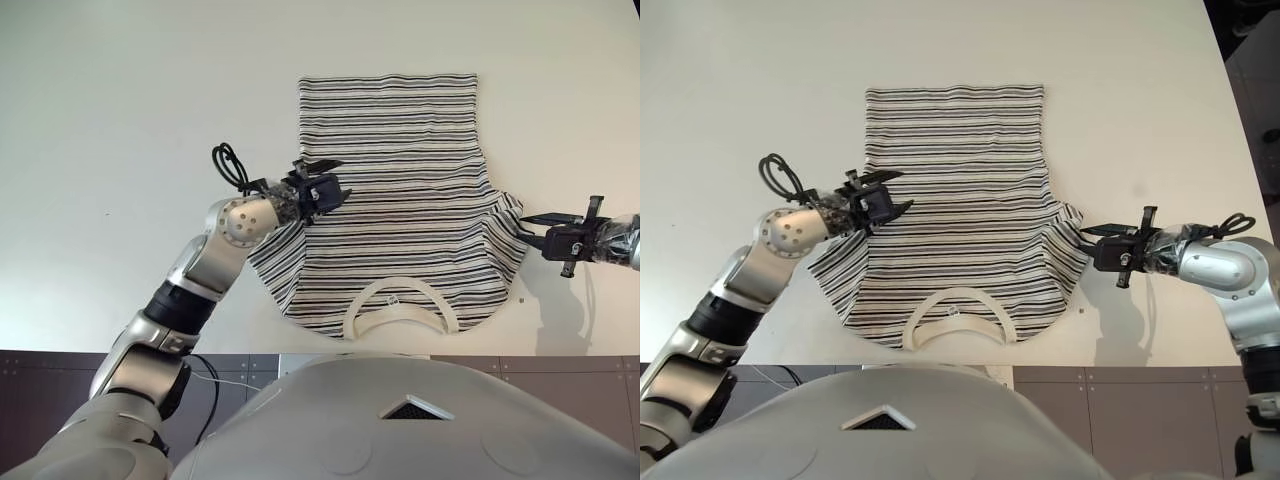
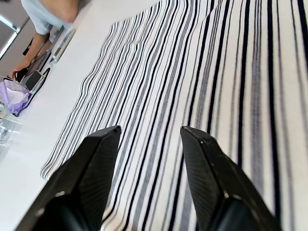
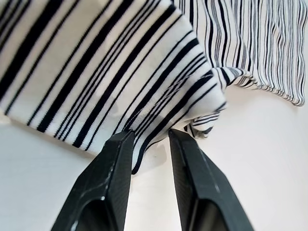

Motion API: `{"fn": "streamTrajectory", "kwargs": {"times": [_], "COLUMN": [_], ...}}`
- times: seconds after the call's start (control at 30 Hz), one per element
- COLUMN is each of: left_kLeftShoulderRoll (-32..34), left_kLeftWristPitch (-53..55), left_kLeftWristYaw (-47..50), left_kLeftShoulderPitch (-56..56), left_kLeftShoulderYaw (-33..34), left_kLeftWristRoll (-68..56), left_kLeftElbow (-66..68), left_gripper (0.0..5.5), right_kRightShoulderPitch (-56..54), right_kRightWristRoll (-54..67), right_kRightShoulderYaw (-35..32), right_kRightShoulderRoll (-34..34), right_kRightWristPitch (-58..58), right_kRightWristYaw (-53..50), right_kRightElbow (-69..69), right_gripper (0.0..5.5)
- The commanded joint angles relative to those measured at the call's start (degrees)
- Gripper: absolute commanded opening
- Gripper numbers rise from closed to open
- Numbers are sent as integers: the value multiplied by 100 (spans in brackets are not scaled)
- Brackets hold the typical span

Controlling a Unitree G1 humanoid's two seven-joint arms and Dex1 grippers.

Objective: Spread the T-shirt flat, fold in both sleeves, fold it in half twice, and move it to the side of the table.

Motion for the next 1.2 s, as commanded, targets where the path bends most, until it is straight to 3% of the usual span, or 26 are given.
{"fn": "streamTrajectory", "kwargs": {"times": [0.03,0.13,0.4,0.67,0.8,0.9,1.0,1.1,1.2], "left_kLeftShoulderRoll": [-435,-423,-486,-98,256,593,1124,1640,2042], "left_kLeftWristPitch": [-576,-975,-1934,-2099,-1511,-750,-582,-850,-1593], "left_kLeftWristYaw": [290,366,595,-151,-474,-946,-1361,-1657,-1572], "left_kLeftShoulderPitch": [-817,-1186,-1794,-1338,-824,256,1437,2221,2527], "left_kLeftShoulderYaw": [-172,-214,-176,411,866,1008,999,1046,863], "left_kLeftWristRoll": [479,777,1063,322,-39,-578,-835,-808,-70], "left_kLeftElbow": [1544,2596,4243,2565,924,-933,-1984,-2145,-1430], "left_gripper": [229,229,229,229,229,229,229,229,229], "right_kRightShoulderPitch": [48,191,655,398,-544,-1798,-2873,-3635,-4383], "right_kRightWristRoll": [-596,-522,646,852,998,531,77,-428,-984], "right_kRightShoulderYaw": [213,145,-261,-459,-452,36,552,977,1356], "right_kRightShoulderRoll": [-125,-432,-1110,-785,-85,797,1527,1962,2404], "right_kRightWristPitch": [-224,-235,1253,1678,1783,1501,1097,539,82], "right_kRightWristYaw": [-169,-15,1271,1156,707,218,-19,-269,-762], "right_kRightElbow": [495,484,-1252,-1503,-1440,-704,567,1924,3282], "right_gripper": [133,133,133,133,133,133,133,133,133]}}
